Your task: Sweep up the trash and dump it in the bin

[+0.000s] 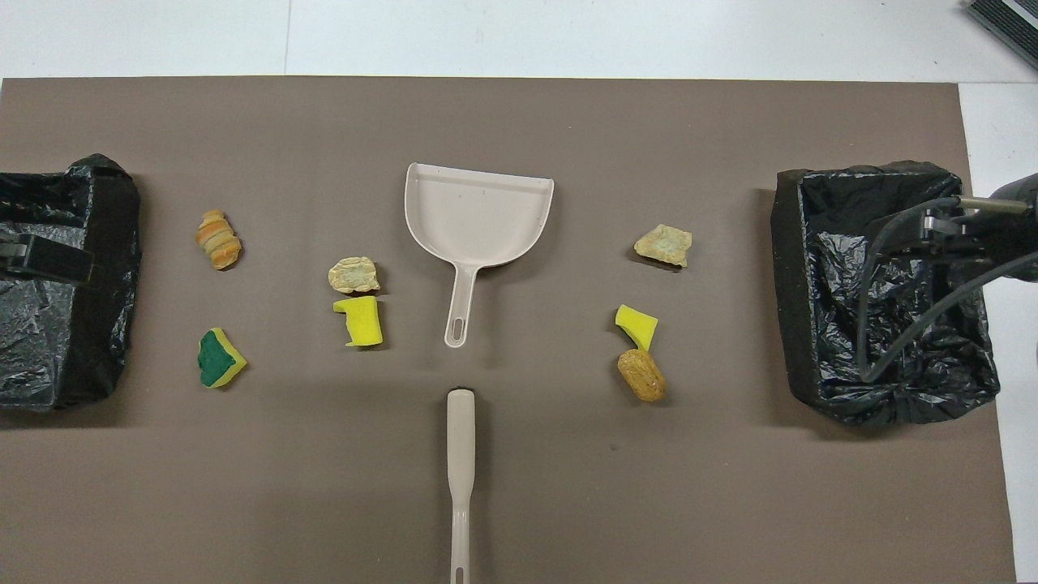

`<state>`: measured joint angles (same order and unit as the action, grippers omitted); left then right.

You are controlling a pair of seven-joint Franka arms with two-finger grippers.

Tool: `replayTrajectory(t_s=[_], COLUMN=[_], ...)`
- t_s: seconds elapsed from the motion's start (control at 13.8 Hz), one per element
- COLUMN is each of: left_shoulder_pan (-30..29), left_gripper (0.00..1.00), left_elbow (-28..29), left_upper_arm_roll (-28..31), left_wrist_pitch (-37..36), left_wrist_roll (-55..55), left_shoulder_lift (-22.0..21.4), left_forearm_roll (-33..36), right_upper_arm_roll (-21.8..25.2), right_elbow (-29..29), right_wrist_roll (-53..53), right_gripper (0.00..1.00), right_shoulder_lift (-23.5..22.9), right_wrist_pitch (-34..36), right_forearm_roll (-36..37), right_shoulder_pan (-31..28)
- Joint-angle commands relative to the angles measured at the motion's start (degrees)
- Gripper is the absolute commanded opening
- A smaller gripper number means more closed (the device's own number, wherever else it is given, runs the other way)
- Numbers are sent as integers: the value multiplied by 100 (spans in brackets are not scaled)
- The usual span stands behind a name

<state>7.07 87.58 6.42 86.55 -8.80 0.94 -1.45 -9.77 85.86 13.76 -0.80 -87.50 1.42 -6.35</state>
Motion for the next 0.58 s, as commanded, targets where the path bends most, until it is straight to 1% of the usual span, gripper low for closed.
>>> replayTrajectory(t_s=[0.0,0.51], left_shoulder_pan=[5,75], left_gripper=[100,100], left_elbow=[-207,-198], left_upper_arm_roll=[9,-26], left_wrist_pitch=[-200,-200], left_wrist_roll=[-43,-51], left_shoulder_lift=[82,65], left_forearm_roll=[30,-13], right_upper_arm_roll=[-33,-33], right_elbow=[-61,-61], right_wrist_roll=[-163,-163], right_gripper=[100,100], right_shoulder_lift=[-35,-35], right_wrist_pitch=[76,76], right_forearm_roll=[-45,-45], right_shoulder_pan=[-68,-68])
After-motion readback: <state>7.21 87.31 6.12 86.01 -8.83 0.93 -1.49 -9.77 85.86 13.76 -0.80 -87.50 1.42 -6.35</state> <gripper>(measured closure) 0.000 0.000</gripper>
